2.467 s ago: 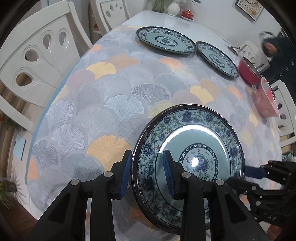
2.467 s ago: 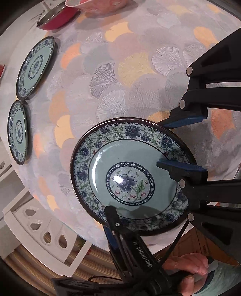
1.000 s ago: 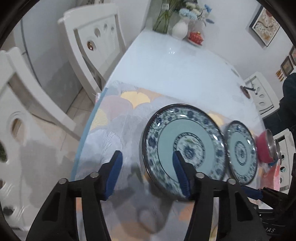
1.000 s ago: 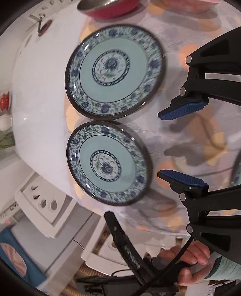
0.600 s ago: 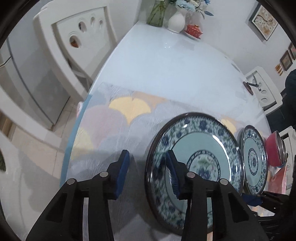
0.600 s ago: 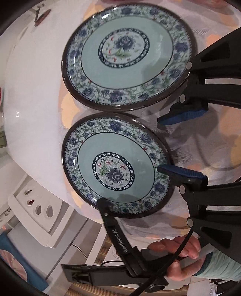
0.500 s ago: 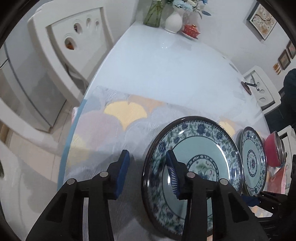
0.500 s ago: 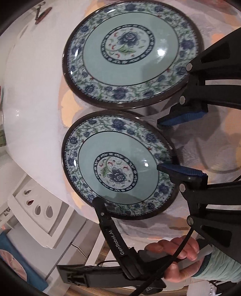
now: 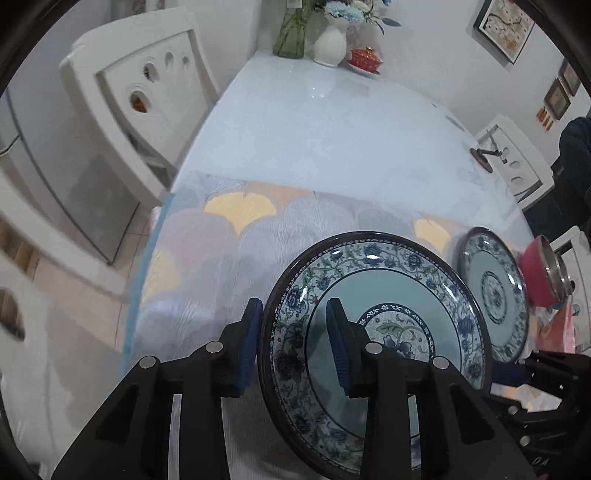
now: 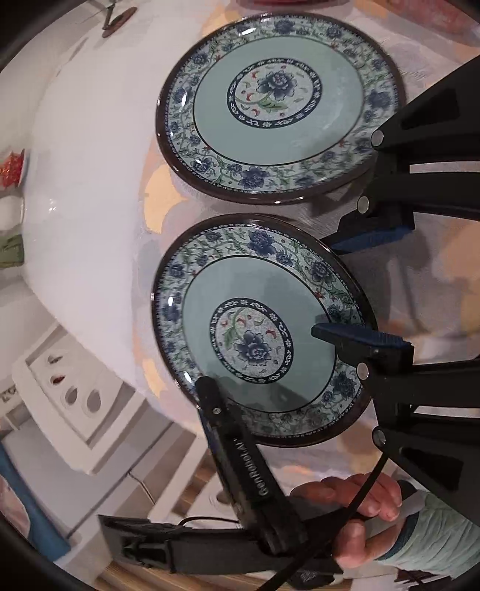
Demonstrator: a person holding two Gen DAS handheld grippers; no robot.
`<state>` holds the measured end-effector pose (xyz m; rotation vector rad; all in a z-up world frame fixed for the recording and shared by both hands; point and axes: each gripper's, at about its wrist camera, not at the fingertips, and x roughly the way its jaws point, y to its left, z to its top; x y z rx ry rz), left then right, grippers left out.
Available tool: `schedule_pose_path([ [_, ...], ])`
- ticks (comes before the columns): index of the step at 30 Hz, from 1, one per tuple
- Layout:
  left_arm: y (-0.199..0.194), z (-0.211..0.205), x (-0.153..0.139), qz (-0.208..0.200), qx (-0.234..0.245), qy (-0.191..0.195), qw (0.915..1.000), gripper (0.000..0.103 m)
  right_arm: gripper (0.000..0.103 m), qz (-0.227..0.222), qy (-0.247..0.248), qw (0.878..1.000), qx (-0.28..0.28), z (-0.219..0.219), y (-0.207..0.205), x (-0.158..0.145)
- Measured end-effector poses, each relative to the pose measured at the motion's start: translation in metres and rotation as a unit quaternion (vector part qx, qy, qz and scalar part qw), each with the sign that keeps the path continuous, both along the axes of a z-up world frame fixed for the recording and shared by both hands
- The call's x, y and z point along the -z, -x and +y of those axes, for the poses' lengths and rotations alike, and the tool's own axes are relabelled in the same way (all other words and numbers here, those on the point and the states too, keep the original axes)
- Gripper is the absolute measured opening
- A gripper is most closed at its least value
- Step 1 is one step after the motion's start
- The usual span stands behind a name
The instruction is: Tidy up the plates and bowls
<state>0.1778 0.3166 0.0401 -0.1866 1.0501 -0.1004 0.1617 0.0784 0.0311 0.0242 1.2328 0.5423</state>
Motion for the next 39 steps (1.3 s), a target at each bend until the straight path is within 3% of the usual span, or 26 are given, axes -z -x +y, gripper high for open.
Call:
schedule_pose_path([
  [11, 0.109, -0.006, -0.064, -0.044, -0.031, 0.010, 0.9985, 0.032, 0.037, -0.078, 0.012, 0.994, -0.079, -0.007, 0.099, -0.071],
  [16, 0.161, -0.018, -0.085, -0.063, -0.037, 0.007, 0.9973, 0.032, 0.037, -0.084, 0.010, 0.992, -0.091, -0.019, 0.145, -0.083],
  [23, 0.230, -0.035, -0.082, -0.053, -0.048, 0.011, 0.9974, 0.032, 0.038, -0.051, 0.012, 0.991, -0.119, -0.047, 0.203, -0.067],
  [29, 0.280, -0.060, -0.056, -0.009, -0.070, -0.011, 0.9974, 0.032, 0.038, -0.025, 0.028, 0.988, -0.149, -0.061, 0.246, -0.039],
  [39, 0.325, -0.077, -0.012, 0.041, -0.095, -0.002, 0.9946, 0.032, 0.039, 0.028, 0.052, 0.986, -0.157, -0.076, 0.278, 0.008],
])
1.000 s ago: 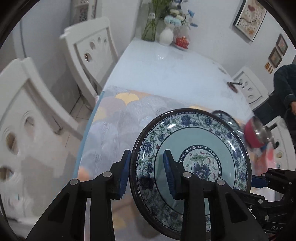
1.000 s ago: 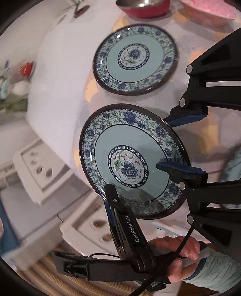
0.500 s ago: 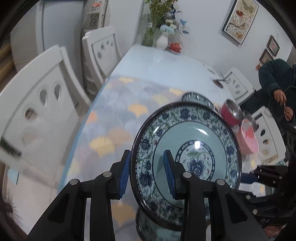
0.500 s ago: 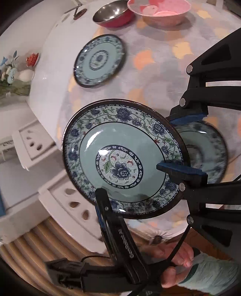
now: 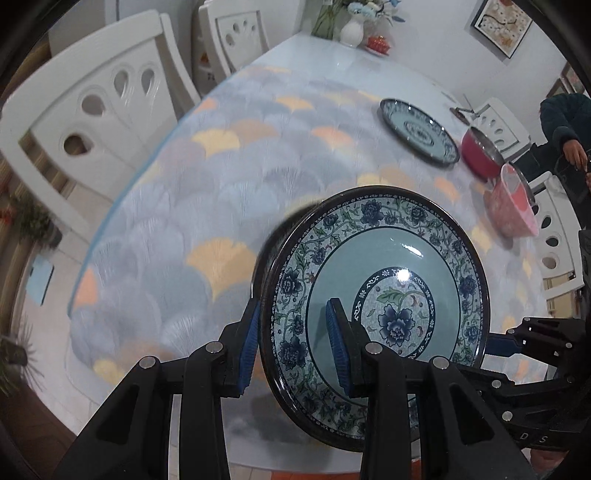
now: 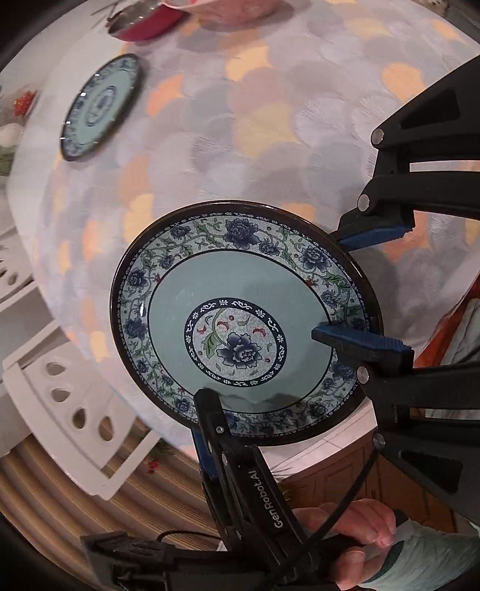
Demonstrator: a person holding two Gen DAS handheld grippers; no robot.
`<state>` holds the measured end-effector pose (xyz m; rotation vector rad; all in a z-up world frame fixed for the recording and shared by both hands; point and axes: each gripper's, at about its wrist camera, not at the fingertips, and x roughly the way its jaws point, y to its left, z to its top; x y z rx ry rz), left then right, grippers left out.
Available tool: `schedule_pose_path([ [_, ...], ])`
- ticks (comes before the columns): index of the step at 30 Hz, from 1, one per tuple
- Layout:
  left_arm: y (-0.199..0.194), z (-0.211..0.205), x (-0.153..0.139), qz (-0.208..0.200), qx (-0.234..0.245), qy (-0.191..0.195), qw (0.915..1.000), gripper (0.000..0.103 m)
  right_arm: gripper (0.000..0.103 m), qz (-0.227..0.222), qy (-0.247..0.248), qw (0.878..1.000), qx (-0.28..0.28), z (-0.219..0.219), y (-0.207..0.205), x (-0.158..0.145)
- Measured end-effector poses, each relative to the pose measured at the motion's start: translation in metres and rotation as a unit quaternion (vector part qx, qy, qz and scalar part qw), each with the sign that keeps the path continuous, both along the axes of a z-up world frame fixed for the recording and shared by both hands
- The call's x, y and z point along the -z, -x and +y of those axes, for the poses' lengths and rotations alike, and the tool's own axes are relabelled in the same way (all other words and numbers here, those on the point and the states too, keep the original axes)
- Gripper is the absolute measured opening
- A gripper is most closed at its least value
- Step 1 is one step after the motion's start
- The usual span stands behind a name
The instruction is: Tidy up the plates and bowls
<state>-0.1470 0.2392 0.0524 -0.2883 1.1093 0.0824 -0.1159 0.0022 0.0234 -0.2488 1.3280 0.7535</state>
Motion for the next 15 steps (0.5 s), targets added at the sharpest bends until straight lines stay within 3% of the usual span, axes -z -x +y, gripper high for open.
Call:
schedule_pose_path([
  [15, -0.014, 0.002, 0.008, -0.005, -0.016, -0.013, 0.9998, 0.032, 0.040, 0.065, -0.010, 0.996, 0.057, 0.003, -0.024, 0.025],
])
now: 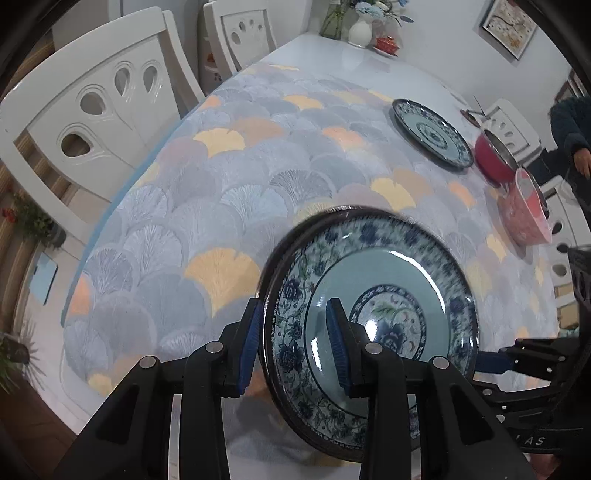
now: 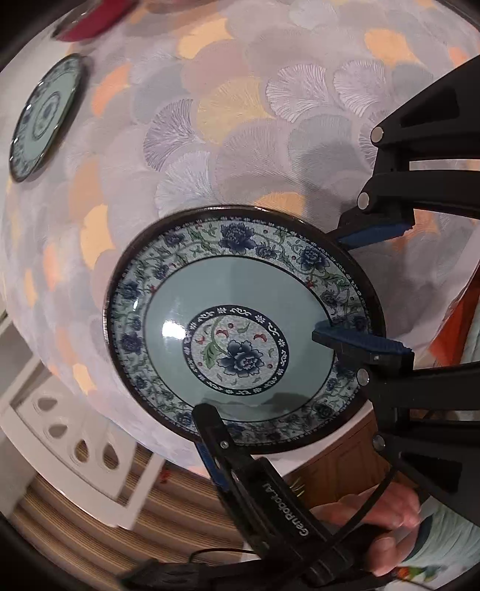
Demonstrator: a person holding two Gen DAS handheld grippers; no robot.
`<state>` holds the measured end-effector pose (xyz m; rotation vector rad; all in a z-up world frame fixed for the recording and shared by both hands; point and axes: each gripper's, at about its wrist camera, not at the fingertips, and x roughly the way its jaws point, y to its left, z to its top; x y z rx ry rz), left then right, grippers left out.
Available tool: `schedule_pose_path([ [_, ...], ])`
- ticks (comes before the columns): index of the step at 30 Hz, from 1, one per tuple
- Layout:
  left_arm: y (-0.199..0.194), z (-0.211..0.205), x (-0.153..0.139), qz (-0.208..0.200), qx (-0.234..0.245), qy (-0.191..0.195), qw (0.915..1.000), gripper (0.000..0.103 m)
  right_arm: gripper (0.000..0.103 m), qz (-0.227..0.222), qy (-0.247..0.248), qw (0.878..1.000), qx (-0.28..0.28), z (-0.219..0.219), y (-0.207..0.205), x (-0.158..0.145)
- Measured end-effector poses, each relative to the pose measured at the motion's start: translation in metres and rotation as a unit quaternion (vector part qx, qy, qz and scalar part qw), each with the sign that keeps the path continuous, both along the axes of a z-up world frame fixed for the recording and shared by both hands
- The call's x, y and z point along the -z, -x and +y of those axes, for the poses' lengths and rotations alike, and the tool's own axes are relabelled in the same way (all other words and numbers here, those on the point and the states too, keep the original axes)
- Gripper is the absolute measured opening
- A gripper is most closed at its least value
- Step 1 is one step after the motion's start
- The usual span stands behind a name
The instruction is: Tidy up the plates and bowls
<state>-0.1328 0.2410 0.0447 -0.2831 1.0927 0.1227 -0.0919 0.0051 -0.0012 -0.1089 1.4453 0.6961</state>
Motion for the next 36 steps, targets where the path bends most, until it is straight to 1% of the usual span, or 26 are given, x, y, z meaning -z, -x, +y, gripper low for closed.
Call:
schedule_pose_path([
  [4, -0.002, 0.008, -0.004, -0.008, -0.019, 0.004, 0.9998, 0.032, 0.040, 0.000, -0.006, 1.000, 0.021, -0.002, -0.005, 0.000],
  [6, 0.002, 0.012, -0.008, -0.011, -0.030, 0.003, 0.9995, 0.032, 0.040, 0.004, -0.021, 0.999, 0.035, -0.009, -0.004, -0.004],
  [10, 0.021, 0.017, -0.017, -0.017, -0.040, 0.000, 0.9991, 0.032, 0.040, 0.000, -0.034, 0.999, 0.040, -0.023, 0.013, -0.012],
  [12, 0.029, 0.017, -0.022, -0.016, -0.043, 0.002, 0.9990, 0.032, 0.040, 0.004, -0.040, 0.999, 0.032, -0.025, 0.025, -0.013],
  [15, 0.033, 0.015, -0.036, -0.023, -0.039, 0.010, 0.9989, 0.032, 0.040, -0.014, -0.047, 0.998, 0.038, -0.027, 0.031, -0.022],
  [17, 0.027, 0.010, -0.054, -0.036, -0.024, 0.003, 0.9991, 0.032, 0.040, -0.021, -0.063, 0.996, 0.060, -0.036, 0.024, -0.036],
  [19, 0.015, 0.004, -0.074, -0.055, -0.001, -0.006, 0.9985, 0.032, 0.040, -0.036, -0.070, 0.994, 0.081, -0.037, 0.012, -0.048],
  [22, -0.014, -0.003, -0.100, -0.080, 0.029, -0.009, 0.9963, 0.033, 0.041, -0.075, -0.077, 0.988, 0.115, -0.051, -0.013, -0.074],
  [23, -0.024, -0.005, -0.106, -0.087, 0.040, -0.009, 0.9954, 0.038, 0.042, -0.088, -0.080, 0.985, 0.128, -0.055, -0.022, -0.083],
  [24, -0.038, -0.007, -0.112, -0.091, 0.051, -0.008, 0.9945, 0.045, 0.047, -0.100, -0.083, 0.981, 0.144, -0.062, -0.033, -0.091],
  [25, -0.054, -0.009, -0.116, -0.093, 0.060, -0.009, 0.9938, 0.055, 0.050, -0.106, -0.085, 0.978, 0.159, -0.065, -0.044, -0.096],
  [26, -0.066, -0.010, -0.119, -0.093, 0.066, -0.010, 0.9935, 0.070, 0.055, -0.109, -0.090, 0.973, 0.183, -0.070, -0.057, -0.100],
  [27, -0.083, -0.010, -0.122, -0.095, 0.072, -0.009, 0.9929, 0.074, 0.056, -0.108, -0.097, 0.969, 0.201, -0.069, -0.066, -0.102],
  [29, -0.107, -0.012, -0.127, -0.103, 0.091, 0.002, 0.9905, 0.074, 0.056, -0.097, -0.114, 0.959, 0.242, -0.075, -0.092, -0.103],
  [31, -0.131, -0.014, -0.125, -0.105, 0.110, 0.008, 0.9884, 0.074, 0.056, -0.093, -0.110, 0.952, 0.271, -0.078, -0.111, -0.100],
  [33, -0.156, -0.017, -0.118, -0.100, 0.122, 0.013, 0.9874, 0.073, 0.056, -0.095, -0.102, 0.945, 0.297, -0.081, -0.127, -0.096],
  [36, -0.198, -0.019, -0.099, -0.082, 0.137, 0.041, 0.9863, 0.070, 0.056, -0.095, -0.077, 0.936, 0.329, -0.084, -0.152, -0.085],
])
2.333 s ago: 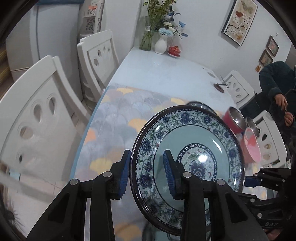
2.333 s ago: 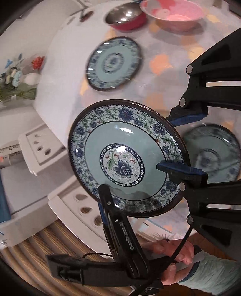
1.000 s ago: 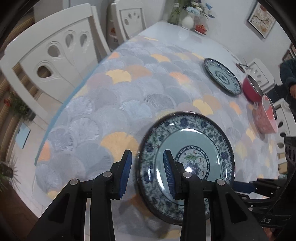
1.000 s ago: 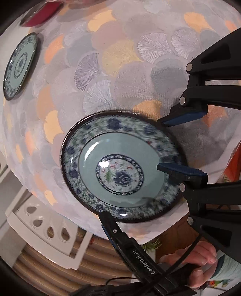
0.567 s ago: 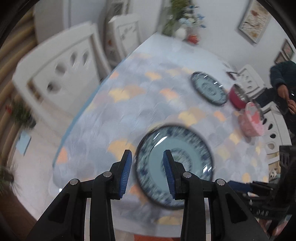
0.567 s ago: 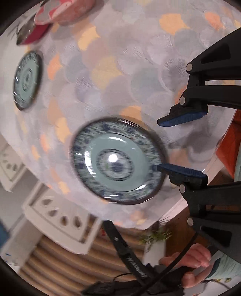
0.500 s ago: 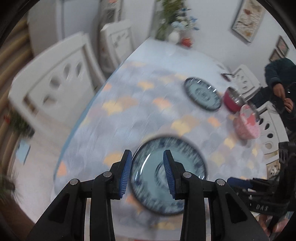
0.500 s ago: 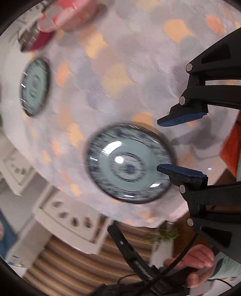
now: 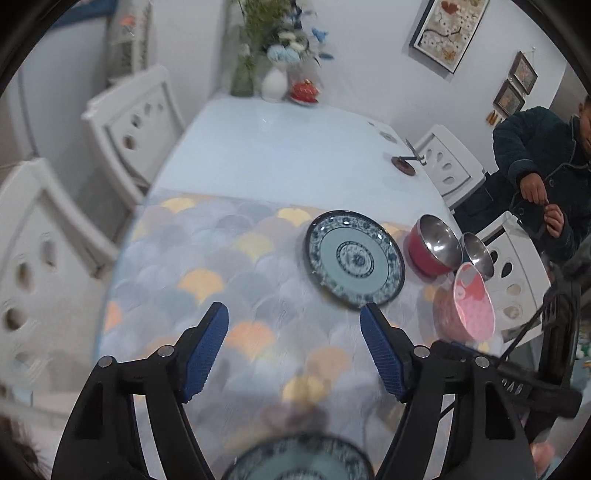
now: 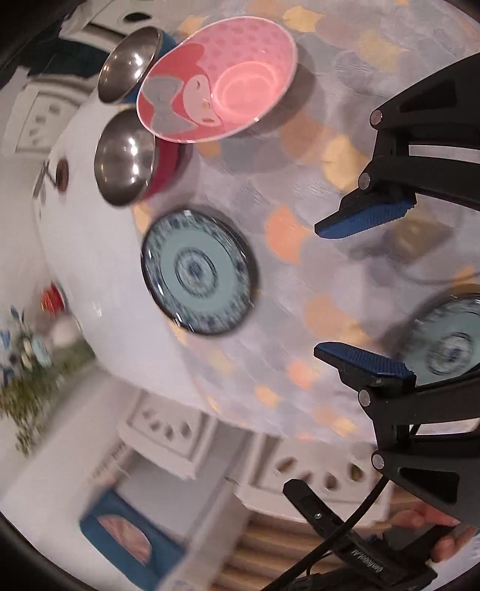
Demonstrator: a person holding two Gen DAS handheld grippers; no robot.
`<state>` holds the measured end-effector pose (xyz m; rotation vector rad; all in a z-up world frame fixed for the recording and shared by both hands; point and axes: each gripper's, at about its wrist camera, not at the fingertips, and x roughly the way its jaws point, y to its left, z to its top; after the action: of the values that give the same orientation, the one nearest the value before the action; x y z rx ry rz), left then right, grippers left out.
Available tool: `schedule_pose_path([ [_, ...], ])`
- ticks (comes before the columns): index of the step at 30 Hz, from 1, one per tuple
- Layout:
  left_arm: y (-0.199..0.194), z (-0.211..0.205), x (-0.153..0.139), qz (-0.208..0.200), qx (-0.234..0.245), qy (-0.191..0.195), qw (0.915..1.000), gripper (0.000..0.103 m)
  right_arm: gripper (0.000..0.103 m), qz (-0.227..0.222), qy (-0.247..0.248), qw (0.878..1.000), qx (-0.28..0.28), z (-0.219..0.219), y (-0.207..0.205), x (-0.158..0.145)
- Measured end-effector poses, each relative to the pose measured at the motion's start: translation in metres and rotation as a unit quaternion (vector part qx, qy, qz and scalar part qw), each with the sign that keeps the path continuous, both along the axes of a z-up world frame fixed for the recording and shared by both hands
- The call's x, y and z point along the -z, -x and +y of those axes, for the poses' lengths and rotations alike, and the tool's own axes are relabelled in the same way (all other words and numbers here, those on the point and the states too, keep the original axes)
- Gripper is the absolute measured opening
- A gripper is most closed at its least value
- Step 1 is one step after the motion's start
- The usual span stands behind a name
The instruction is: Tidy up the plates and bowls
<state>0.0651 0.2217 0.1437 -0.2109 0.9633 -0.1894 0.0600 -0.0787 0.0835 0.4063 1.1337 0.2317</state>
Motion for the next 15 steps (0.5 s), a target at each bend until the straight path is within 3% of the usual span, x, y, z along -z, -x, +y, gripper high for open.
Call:
schedule_pose_path([
  [7, -0.070, -0.018, 0.052, 0.051, 0.045, 0.019, 0.9975, 0.064, 0.056, 0.014, 0.052, 0.998, 0.045, 0.002, -0.035, 0.029],
  [15, -0.127, -0.035, 0.096, 0.088, 0.086, 0.044, 0.9914, 0.061, 0.057, 0.014, 0.107, 0.993, 0.051, 0.011, -0.077, 0.045],
])
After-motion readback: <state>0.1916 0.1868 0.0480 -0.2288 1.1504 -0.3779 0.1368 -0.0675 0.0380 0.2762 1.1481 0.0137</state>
